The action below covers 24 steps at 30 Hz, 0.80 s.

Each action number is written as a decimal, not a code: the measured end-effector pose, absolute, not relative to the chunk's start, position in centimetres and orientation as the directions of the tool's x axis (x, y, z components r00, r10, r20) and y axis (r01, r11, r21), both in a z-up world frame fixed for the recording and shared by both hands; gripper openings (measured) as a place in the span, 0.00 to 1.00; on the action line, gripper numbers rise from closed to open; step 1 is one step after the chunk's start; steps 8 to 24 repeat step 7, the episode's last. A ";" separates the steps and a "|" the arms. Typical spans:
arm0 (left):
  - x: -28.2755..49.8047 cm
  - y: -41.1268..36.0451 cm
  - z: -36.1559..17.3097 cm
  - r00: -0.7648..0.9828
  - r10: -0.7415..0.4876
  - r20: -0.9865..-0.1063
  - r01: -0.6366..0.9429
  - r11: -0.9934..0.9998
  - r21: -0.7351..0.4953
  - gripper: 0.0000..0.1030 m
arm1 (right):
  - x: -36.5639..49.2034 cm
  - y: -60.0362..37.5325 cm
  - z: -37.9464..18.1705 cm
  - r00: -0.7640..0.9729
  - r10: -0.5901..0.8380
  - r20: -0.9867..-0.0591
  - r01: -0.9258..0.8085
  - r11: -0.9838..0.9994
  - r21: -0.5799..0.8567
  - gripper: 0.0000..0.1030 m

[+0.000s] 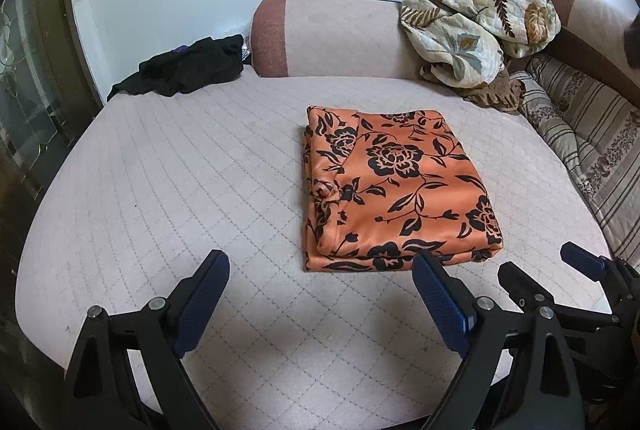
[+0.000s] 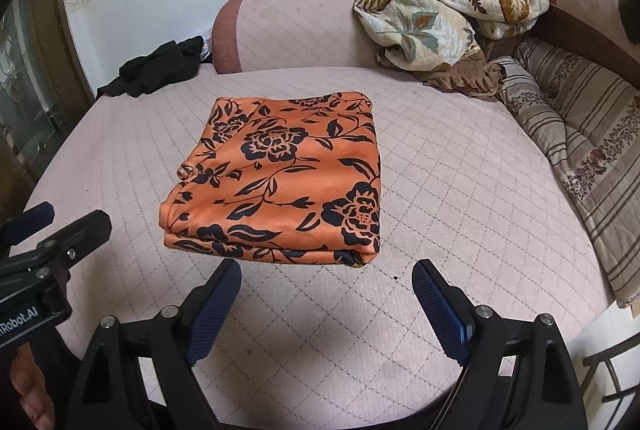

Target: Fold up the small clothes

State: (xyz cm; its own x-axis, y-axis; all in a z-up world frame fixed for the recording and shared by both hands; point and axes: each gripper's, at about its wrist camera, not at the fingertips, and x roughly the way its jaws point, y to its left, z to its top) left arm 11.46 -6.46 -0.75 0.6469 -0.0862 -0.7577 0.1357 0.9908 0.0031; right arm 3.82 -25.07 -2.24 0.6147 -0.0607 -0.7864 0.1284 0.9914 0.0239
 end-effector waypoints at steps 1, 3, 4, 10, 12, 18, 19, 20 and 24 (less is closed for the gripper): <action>11.6 -6.5 -0.7 0.649 -0.090 -0.755 0.139 0.990 0.001 0.91 | 3.9 -25.1 -2.3 0.613 -0.061 -0.788 0.129 0.991 0.023 0.87; 11.7 -6.5 -0.7 0.648 -0.094 -0.755 0.140 0.990 -0.003 1.00 | 4.1 -25.1 -2.4 0.611 -0.063 -0.789 0.129 0.991 0.021 0.87; 11.7 -6.6 -0.7 0.654 -0.095 -0.751 0.138 0.990 -0.004 1.00 | 4.2 -25.1 -2.4 0.610 -0.062 -0.790 0.129 0.991 0.022 0.87; 12.1 -6.9 -0.6 0.652 -0.098 -0.752 0.150 0.989 0.002 1.00 | 4.5 -25.1 -2.5 0.607 -0.063 -0.792 0.129 0.991 0.020 0.87; 12.1 -6.9 -0.6 0.652 -0.098 -0.752 0.150 0.989 0.002 1.00 | 4.5 -25.1 -2.5 0.607 -0.063 -0.792 0.129 0.991 0.020 0.87; 12.1 -6.9 -0.6 0.652 -0.098 -0.752 0.150 0.989 0.002 1.00 | 4.5 -25.1 -2.5 0.607 -0.063 -0.792 0.129 0.991 0.020 0.87; 12.1 -6.9 -0.6 0.652 -0.098 -0.752 0.150 0.989 0.002 1.00 | 4.5 -25.1 -2.5 0.607 -0.063 -0.792 0.129 0.991 0.020 0.87; 12.1 -6.9 -0.6 0.652 -0.098 -0.752 0.150 0.989 0.002 1.00 | 4.5 -25.1 -2.5 0.607 -0.063 -0.792 0.129 0.991 0.020 0.87; 12.1 -6.9 -0.6 0.652 -0.098 -0.752 0.150 0.989 0.002 1.00 | 4.5 -25.1 -2.5 0.607 -0.063 -0.792 0.129 0.991 0.020 0.87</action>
